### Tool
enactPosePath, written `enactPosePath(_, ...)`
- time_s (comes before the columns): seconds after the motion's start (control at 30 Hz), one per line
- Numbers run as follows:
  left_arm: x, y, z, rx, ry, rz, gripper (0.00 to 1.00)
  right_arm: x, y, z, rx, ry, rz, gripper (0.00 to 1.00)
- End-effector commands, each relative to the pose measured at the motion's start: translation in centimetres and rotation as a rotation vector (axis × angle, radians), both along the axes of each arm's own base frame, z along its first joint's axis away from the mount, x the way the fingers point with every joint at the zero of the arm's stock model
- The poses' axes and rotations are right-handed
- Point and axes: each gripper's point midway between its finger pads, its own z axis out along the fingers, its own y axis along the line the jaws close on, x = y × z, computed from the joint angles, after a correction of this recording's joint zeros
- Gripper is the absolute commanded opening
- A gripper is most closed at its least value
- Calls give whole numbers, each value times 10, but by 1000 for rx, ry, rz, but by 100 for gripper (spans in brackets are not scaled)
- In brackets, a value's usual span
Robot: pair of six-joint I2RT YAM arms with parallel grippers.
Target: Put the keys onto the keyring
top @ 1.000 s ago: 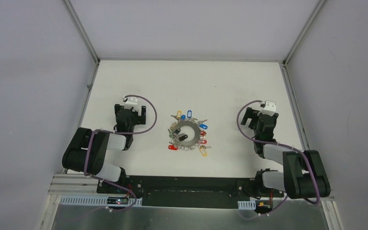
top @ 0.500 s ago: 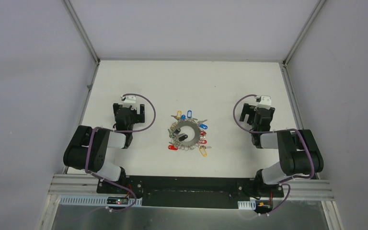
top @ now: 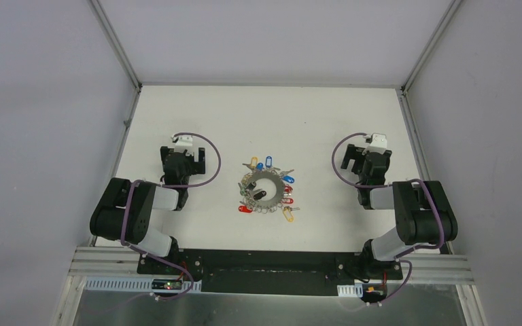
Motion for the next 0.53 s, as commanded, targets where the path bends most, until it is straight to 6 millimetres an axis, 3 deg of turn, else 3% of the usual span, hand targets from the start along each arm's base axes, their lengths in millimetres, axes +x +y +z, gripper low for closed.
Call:
enactPosePath(0.0, 12, -1, 19, -23, -68, 1, 99, 9, 1, 16, 3, -69, 9, 100)
enactPosePath(0.5, 12, -1, 19, -23, -69, 2, 99, 9, 1, 15, 5, -65, 10, 99)
